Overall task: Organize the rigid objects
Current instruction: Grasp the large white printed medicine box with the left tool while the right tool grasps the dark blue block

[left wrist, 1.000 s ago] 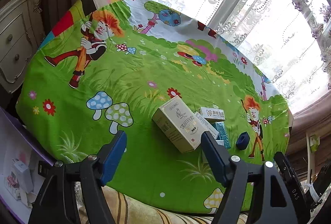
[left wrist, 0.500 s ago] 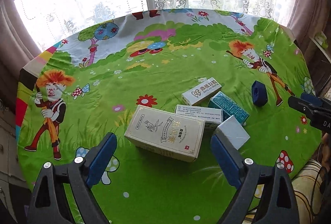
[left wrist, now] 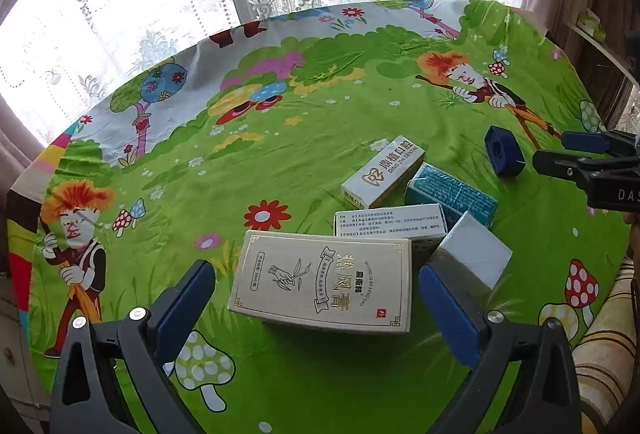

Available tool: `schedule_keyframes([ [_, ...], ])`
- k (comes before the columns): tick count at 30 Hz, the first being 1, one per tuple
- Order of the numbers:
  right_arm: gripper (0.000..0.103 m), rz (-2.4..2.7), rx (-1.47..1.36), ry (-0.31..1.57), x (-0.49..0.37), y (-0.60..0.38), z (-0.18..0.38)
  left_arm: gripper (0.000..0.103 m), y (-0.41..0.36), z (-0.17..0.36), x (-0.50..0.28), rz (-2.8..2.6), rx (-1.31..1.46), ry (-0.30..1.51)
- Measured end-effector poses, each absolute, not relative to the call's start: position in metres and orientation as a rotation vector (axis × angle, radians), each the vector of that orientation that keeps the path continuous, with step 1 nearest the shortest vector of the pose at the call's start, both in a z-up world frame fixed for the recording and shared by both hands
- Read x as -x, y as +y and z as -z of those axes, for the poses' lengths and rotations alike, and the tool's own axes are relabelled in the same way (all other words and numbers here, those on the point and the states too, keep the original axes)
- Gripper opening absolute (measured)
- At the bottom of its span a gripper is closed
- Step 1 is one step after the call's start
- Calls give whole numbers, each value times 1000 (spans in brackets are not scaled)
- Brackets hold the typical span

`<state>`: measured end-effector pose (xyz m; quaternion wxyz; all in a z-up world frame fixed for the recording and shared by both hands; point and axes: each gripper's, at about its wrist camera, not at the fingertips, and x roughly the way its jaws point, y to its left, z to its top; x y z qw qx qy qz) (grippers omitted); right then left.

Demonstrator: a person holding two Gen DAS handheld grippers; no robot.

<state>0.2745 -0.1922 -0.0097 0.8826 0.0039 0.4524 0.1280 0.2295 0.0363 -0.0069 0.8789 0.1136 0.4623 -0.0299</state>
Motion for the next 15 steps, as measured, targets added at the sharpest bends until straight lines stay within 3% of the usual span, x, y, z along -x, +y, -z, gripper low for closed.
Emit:
schedule_keyframes([
  [15, 84, -245, 4, 1026, -310, -164, 30, 103, 37, 33, -238, 130, -208, 1008],
])
